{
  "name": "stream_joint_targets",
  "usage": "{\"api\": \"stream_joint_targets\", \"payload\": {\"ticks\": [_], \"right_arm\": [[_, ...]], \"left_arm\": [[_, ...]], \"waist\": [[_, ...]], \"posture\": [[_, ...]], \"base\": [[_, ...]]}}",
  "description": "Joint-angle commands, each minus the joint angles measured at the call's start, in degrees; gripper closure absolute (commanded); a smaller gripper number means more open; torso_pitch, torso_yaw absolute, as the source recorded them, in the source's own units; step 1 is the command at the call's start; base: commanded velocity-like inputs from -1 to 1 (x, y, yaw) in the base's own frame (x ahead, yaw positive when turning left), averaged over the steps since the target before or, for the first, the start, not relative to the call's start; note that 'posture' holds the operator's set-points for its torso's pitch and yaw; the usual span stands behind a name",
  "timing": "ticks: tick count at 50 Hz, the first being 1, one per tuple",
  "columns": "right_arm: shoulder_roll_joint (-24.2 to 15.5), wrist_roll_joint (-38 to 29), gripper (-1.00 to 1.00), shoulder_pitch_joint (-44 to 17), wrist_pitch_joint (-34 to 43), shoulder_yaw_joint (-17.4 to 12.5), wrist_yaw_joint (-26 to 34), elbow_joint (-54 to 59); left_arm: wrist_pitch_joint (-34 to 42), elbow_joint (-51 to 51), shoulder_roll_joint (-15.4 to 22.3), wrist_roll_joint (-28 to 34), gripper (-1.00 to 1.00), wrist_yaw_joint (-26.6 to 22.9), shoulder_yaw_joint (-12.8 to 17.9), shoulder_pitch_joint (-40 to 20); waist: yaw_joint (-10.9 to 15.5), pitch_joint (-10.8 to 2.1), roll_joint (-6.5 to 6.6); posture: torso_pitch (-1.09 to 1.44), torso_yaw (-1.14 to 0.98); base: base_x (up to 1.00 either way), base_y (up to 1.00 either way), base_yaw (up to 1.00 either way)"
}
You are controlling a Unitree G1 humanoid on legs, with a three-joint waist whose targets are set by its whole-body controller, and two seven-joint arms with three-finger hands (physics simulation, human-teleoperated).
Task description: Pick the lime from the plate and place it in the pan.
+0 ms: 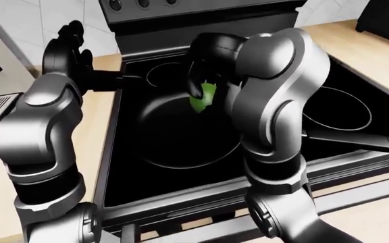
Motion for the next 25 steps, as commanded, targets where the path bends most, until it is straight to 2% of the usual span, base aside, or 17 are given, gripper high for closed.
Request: {"api": "stream_joint_targets", "payload": {"ticks": [1,25], "right_arm": [[0.3,0.6,1.00,-1.8,-0.9,-0.1,-2.8,-0.8],[3.4,4.6,1.00,3.0,-5.2,2.1,-12.2,2.7]], "left_arm": [[-2.0,-1.5,0.8,0.3,-1.00,0.2,0.7,-1.7],[-1.4,-1.6,1.3,0.0,-1.00,0.1,0.9,-2.2]], "waist": [[0.0,-1.73,0.24],[-0.2,-2.22,0.42]], "posture": [[0.00,0.00],[0.00,0.00]], "base": [[0.00,0.00,0.00],[0.00,0.00,0.00]]}}
